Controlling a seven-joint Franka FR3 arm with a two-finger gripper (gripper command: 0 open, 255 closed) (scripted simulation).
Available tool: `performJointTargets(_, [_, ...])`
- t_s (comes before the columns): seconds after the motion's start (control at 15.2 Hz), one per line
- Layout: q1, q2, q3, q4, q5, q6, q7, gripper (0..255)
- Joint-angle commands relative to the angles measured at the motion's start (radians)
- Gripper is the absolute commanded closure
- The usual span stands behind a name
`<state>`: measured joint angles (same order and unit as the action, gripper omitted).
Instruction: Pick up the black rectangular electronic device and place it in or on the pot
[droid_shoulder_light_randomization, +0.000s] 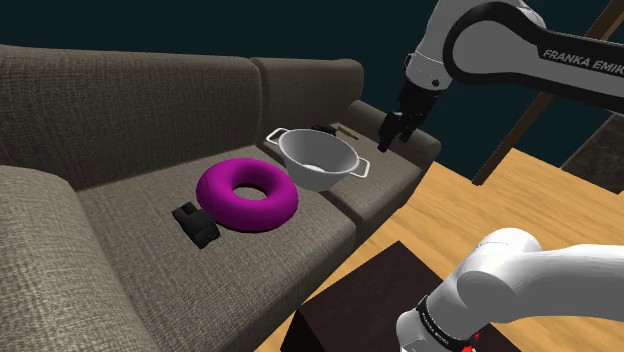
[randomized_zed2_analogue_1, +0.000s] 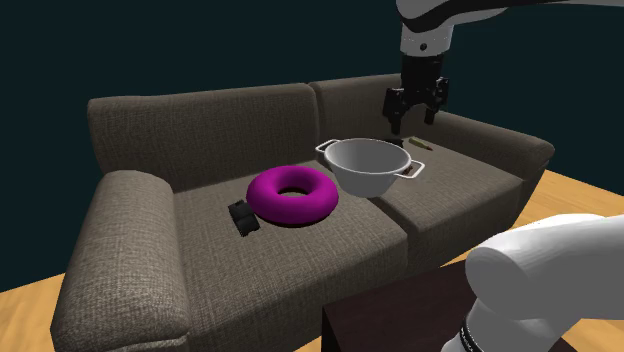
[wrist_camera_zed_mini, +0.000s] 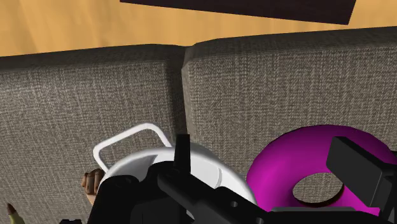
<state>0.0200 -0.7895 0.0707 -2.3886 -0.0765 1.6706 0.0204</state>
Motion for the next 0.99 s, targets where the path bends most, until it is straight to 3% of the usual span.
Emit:
performJointTargets(0.0, [0.0,0.0,0.0,0.0,0.0,0.0,0.0,0])
performJointTargets(0.53, [0.038,0.147,0.164,-0.012,0.071,0.138,0.195,0])
performJointTargets(0.92, [0.048,0.31,0.287,0.035,0.086,0.239,0.346,0])
